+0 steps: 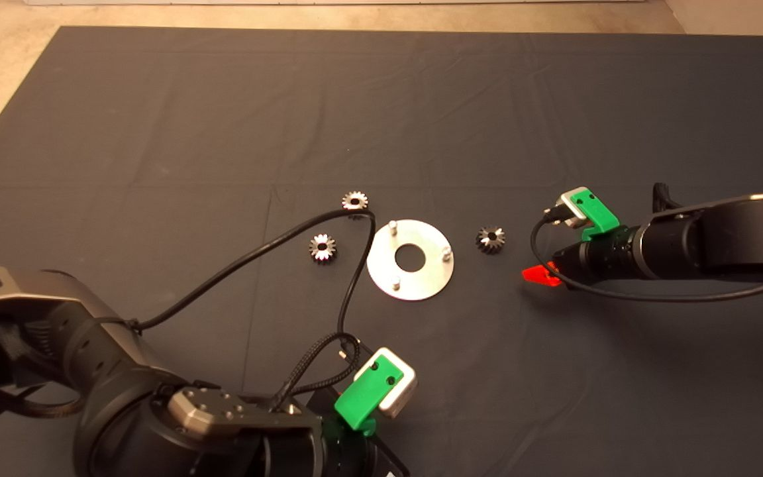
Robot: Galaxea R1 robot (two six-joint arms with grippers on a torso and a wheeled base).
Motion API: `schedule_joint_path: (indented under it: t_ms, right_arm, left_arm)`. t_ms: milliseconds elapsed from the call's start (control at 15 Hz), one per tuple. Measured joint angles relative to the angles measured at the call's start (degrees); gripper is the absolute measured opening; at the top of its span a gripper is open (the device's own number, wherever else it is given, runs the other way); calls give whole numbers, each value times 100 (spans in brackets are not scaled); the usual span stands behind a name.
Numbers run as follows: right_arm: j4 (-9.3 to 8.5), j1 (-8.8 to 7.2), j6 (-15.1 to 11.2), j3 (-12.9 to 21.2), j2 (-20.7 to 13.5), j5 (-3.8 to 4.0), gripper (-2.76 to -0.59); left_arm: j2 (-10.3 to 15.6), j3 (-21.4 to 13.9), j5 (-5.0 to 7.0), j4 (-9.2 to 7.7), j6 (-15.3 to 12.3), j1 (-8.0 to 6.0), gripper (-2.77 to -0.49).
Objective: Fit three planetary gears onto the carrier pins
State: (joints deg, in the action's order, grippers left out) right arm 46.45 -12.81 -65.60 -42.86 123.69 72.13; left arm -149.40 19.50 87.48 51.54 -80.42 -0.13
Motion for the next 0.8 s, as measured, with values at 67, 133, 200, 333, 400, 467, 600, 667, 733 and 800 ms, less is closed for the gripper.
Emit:
schedule_joint_path:
  t_ms: [67, 133, 200, 333, 400, 467, 600, 667, 733, 800]
  right_arm:
    - [0, -9, 0, -16, 29, 5, -61]
    - [-9, -2, 0, -25, 68, 5, -61]
    - [-11, -5, -2, -71, 153, 2, -61]
    - [-11, -5, -5, -213, 372, -17, -61]
    - [-12, -5, -6, -262, 467, -24, -61]
    - [-12, -5, -9, -303, 540, -27, -61]
    - [-17, -2, -13, -391, 603, -46, -61]
    - [-17, -5, -16, -443, 603, -46, -61]
    - [-17, -2, -24, -492, 616, -37, -61]
    - [-17, -2, -24, -523, 647, -37, -61]
  left_arm:
    - [0, 0, 2, 30, -6, 13, -51]
    - [0, 0, 0, 57, -6, 13, -51]
    - [0, 0, 0, 61, -6, 13, -51]
    - [-2, 0, 0, 63, -6, 16, -51]
    - [-2, 0, 0, 79, -6, 37, -51]
    - [-2, 0, 0, 79, -6, 55, -51]
    - [-2, 0, 0, 80, -6, 57, -51]
    - [-2, 0, 0, 80, -6, 57, -51]
    - [-12, 0, 2, 83, -6, 57, -51]
    - [-16, 0, 0, 83, -6, 57, -51]
